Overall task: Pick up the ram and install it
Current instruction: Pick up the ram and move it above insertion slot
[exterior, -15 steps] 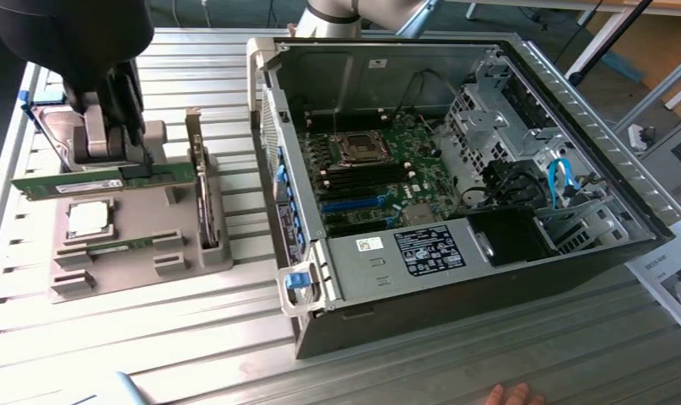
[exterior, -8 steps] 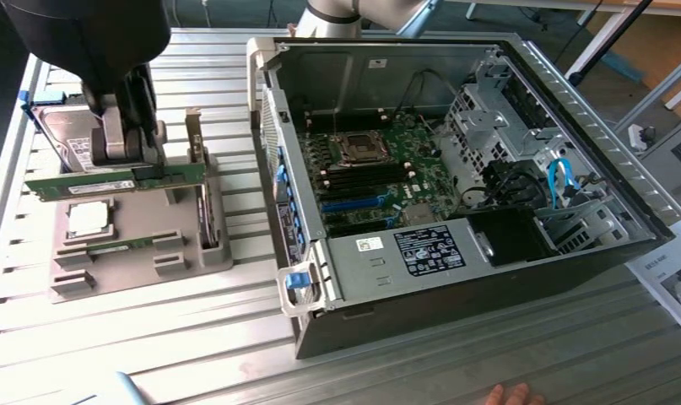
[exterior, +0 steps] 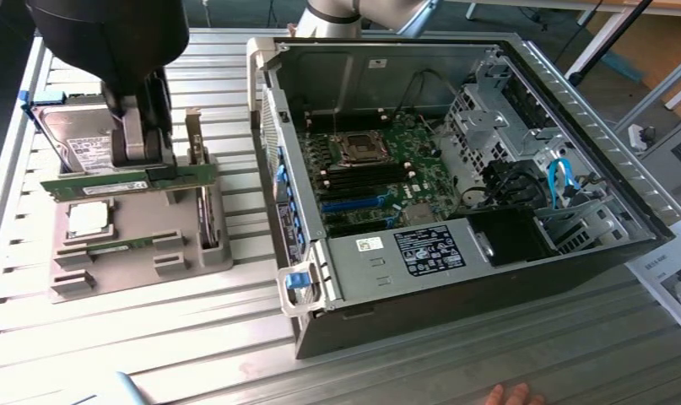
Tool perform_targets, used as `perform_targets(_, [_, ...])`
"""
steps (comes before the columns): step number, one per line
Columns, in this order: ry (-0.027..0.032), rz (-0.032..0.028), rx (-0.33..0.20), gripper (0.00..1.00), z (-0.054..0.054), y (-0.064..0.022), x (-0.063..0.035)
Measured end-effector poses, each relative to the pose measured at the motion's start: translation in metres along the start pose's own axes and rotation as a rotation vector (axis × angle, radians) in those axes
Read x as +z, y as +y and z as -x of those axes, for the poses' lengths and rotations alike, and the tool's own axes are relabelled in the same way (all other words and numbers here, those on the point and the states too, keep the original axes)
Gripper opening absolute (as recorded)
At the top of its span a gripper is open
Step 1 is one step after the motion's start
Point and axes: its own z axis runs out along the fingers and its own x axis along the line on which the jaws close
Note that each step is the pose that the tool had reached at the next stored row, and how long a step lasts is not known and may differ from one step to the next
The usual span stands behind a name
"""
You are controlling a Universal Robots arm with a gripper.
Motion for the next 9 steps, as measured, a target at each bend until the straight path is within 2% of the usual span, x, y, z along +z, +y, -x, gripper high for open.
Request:
perform_targets(4, [0.0000, 0.0002, 0.000, 0.12, -0.003, -0.0147, 0.0000])
perform_targets(9, [-0.0001, 0.0003, 0.000, 0.12, -0.005, -0.0216, 0.0001])
